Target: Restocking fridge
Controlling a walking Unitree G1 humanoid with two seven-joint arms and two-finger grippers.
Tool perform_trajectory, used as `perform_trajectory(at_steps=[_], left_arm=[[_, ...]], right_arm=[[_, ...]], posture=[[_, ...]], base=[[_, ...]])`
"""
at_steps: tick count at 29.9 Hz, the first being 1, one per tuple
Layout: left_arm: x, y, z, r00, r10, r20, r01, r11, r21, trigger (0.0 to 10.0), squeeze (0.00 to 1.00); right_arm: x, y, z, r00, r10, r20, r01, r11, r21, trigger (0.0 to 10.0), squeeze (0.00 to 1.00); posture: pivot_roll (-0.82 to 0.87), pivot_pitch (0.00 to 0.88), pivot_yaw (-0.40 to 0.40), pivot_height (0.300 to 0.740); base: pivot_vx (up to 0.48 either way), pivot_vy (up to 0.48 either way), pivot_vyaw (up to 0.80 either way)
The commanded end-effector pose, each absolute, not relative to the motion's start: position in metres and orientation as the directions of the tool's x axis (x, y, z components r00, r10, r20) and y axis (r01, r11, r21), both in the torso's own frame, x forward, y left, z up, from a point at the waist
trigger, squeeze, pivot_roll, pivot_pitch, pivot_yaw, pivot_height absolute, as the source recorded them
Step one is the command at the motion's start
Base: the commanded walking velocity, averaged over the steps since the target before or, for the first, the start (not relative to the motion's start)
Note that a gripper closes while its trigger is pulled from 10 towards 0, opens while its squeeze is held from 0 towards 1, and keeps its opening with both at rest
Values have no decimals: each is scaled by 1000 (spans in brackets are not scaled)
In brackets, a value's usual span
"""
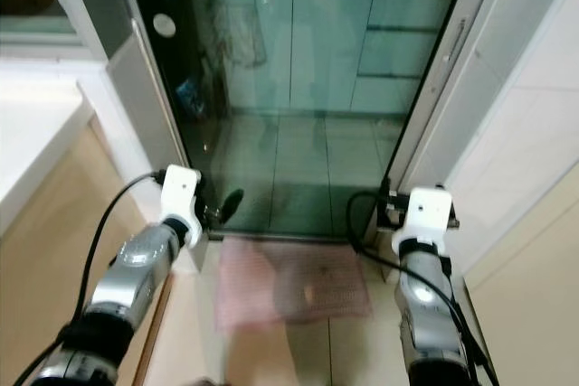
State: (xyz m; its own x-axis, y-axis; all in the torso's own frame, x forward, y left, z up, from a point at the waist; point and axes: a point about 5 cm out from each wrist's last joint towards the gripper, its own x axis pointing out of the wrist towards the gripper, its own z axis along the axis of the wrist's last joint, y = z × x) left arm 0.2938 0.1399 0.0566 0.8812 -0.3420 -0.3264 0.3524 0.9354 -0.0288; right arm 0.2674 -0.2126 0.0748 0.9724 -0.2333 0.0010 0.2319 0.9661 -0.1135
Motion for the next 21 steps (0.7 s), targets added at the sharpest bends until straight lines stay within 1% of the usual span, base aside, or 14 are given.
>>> perform_trajectory(at_steps=[1, 3, 4, 5, 6, 8, 10, 13, 14, 17, 20, 21], left_arm=[[291, 139, 64, 876, -364, -318, 375, 927, -28, 10000, 0], [287, 143, 62, 874, -346, -342, 365, 931, -9, 10000, 0], [287, 143, 62, 874, -346, -342, 365, 931, -9, 10000, 0], [287, 144, 63, 878, -339, -338, 359, 933, -3, 10000, 0], [286, 145, 63, 885, -330, -329, 347, 938, -9, 10000, 0], [285, 145, 64, 895, -321, -311, 329, 944, -28, 10000, 0], [280, 145, 65, 903, -314, -294, 323, 946, -19, 10000, 0], [256, 153, 57, 886, -326, -328, 329, 943, -50, 10000, 0], [256, 153, 57, 886, -326, -328, 329, 943, -50, 10000, 0], [241, 156, 51, 863, -350, -364, 345, 935, -80, 10000, 0], [242, 156, 53, 874, -341, -346, 333, 939, -85, 10000, 0], [246, 154, 57, 882, -341, -325, 333, 939, -79, 10000, 0]], right_arm=[[264, -213, 75, 970, -243, -6, 241, 963, -119, 10000, 220], [262, -214, 72, 969, -246, -17, 242, 962, -124, 10000, 149], [262, -214, 72, 969, -246, -17, 242, 962, -124, 10000, 149], [261, -214, 71, 969, -246, -24, 241, 962, -131, 10000, 118], [261, -213, 69, 971, -236, -35, 230, 965, -130, 10000, 110], [260, -211, 69, 975, -221, -36, 215, 969, -120, 10000, 114], [255, -206, 68, 986, -159, -57, 154, 985, -80, 10000, 122], [231, -188, 69, 991, 13, -135, -22, 998, -60, 10000, 118], [231, -188, 69, 991, 13, -135, -22, 998, -60, 10000, 118], [222, -188, 72, 985, 61, -163, -63, 998, -6, 10000, 114], [226, -197, 72, 987, 24, -159, -18, 999, 38, 10000, 110], [230, -196, 73, 987, 28, -158, -21, 998, 51, 10000, 110]], posture=[[-125, 0, 30, 740], [-125, 0, 29, 740], [-125, 0, 29, 740], [-124, 0, 29, 740], [-123, 0, 30, 740], [-127, 0, 32, 740], [-126, 0, 31, 740], [-128, 0, 23, 740], [-128, 0, 23, 740], [-127, 0, 20, 740], [-120, 0, 17, 740], [-120, 0, 15, 740]], base=[[0, 0, 0], [0, 0, 0], [0, 0, 0], [0, 0, 0], [0, 0, 0], [0, 0, 0], [0, 0, 0], [0, 0, 0], [0, 0, 0], [0, 0, 0], [0, 0, 0], [0, 0, 0]])
